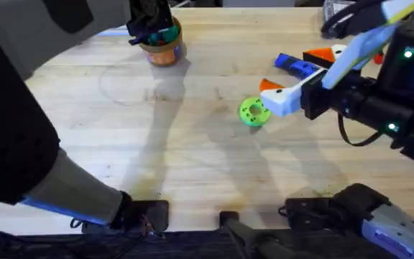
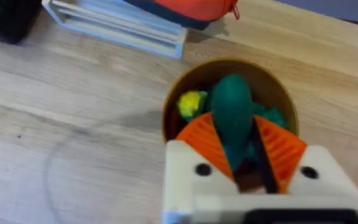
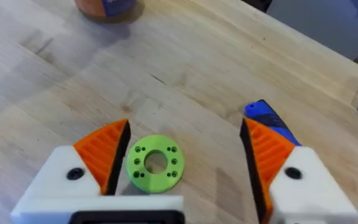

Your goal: Pick up the gripper from the table and insert it into the empty holder that is missing its gripper. Then pick up a screw, insert it into the mounting hole, and use the screwdriver to tighten it. Finally, clean up the table by picking up the vegetable and placing it into the bucket.

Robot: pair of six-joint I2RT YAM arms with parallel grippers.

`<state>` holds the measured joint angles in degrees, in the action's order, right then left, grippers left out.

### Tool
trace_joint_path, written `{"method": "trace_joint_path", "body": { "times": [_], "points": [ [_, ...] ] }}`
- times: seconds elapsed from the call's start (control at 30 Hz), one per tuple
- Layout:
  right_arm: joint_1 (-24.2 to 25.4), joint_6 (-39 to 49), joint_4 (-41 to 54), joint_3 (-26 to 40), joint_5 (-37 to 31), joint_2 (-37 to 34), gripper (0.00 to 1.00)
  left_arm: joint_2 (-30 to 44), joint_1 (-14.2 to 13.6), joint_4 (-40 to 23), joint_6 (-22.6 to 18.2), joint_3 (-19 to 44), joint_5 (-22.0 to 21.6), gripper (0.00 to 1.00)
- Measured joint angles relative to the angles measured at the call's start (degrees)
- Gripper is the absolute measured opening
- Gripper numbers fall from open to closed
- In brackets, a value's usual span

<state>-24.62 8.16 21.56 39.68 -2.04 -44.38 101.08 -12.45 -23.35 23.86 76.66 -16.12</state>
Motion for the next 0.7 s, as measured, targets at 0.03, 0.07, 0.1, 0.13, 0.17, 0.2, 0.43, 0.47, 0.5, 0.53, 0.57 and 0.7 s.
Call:
{"method": "trace_joint_path", "body": {
  "times": [0.03,0.07,0.1,0.13,0.17,0.2,0.43,0.47,0.5,0.53,0.57,0.7],
  "points": [
    [0.0,0.0,-0.1,0.0,0.0,-0.2,0.993,0.0,0.0,0.0,-0.1,0.0,0.0,0.392],
    [0.0,0.0,-0.2,0.0,0.0,-0.5,0.994,0.0,0.0,0.0,-0.2,0.0,0.0,0.505],
    [0.0,0.0,-0.5,0.0,0.0,-0.7,0.994,0.0,0.0,0.1,-0.3,0.0,0.0,0.659],
    [0.0,0.0,-0.9,0.0,0.0,-0.9,0.994,0.0,0.0,0.2,-0.3,0.0,0.0,0.836],
    [0.0,0.0,-1.3,0.0,0.0,-1.0,0.994,0.0,0.0,0.4,-0.1,0.0,0.0,0.944],
    [0.0,0.0,-1.8,0.0,0.0,-1.0,0.994,0.0,0.0,0.5,-0.2,0.0,0.0,0.973],
    [0.0,0.0,-3.1,0.0,-0.1,-1.0,0.994,-2.8,0.0,-2.2,-0.3,0.0,0.0,0.985],
    [0.0,0.0,-2.5,0.1,-0.2,-1.0,0.995,-4.3,0.0,-3.9,-0.3,0.0,0.0,0.986],
    [0.0,0.0,-1.2,0.4,-0.3,-1.0,0.995,-5.8,0.0,-5.7,-0.3,0.0,0.0,0.987],
    [0.0,-0.1,0.3,0.9,-0.3,-1.0,0.994,-8.4,0.0,-8.9,-0.4,0.0,0.0,0.987],
    [0.0,-0.2,2.0,1.8,-0.3,-1.0,0.994,-10.8,0.0,-12.1,-0.4,0.0,0.0,0.986],
    [0.0,-0.8,11.8,8.7,-0.5,-1.0,0.994,-21.4,0.0,-27.9,-0.7,0.2,0.0,0.987]
  ]
}}
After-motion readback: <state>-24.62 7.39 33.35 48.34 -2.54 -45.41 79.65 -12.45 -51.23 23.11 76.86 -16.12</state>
